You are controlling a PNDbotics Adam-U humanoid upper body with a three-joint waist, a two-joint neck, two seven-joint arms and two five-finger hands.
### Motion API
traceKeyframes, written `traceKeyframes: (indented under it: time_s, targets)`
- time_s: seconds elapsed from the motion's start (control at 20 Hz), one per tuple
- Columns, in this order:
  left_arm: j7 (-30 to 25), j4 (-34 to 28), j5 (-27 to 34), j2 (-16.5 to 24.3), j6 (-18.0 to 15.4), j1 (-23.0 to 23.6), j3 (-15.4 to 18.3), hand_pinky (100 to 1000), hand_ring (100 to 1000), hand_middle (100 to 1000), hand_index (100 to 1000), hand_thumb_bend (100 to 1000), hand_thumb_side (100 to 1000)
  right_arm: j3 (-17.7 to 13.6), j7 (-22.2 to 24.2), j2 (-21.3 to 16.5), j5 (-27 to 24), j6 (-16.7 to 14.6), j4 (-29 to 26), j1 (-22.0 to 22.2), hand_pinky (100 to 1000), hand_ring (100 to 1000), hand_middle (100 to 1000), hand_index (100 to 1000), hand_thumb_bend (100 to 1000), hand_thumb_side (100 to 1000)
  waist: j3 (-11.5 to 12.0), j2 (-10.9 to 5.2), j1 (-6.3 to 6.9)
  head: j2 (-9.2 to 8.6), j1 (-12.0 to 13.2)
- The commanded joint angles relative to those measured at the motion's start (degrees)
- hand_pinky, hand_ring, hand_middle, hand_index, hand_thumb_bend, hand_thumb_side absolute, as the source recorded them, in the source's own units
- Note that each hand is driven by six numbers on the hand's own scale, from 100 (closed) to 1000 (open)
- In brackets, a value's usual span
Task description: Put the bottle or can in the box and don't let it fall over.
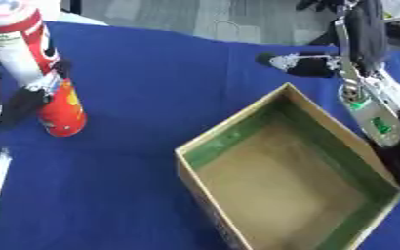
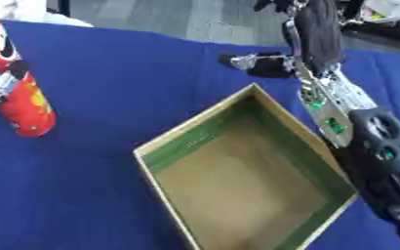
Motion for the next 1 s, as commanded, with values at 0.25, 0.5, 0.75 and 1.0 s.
traceKeyframes:
  time_s: [0.25,0.5,0.75,1.0]
  targets:
    - [1.3,0.4,0.0,0.3,-0.8,-2.2,0.8,1000,1000,1000,923,637,550,-0.8,-0.1,-2.1,0.3,-1.8,1.3,-2.0,597,418,514,509,1000,377,0.7,-0.36,0.06,-1.99,-0.2]
    - [1.6,1.2,0.1,0.2,-1.4,-2.9,0.9,1000,1000,1000,931,611,568,-1.1,-0.4,-2.3,0.4,-2.7,2.2,-2.5,597,419,510,508,1000,399,1.0,0.17,-0.11,-2.56,-0.4]
    - [2.0,2.2,1.7,0.0,-2.3,-3.7,0.8,1000,983,1000,932,527,611,-1.0,-1.1,-2.9,1.5,-3.5,2.7,-3.1,591,418,483,503,1000,467,1.5,0.59,-0.35,-3.17,-0.6]
    - [2.2,4.4,3.5,0.2,-4.4,-4.5,0.6,1000,985,1000,929,518,608,-1.3,-2.1,-3.0,3.1,-4.6,4.1,-3.3,592,418,483,504,1000,465,1.5,0.93,-0.56,-3.69,-0.7]
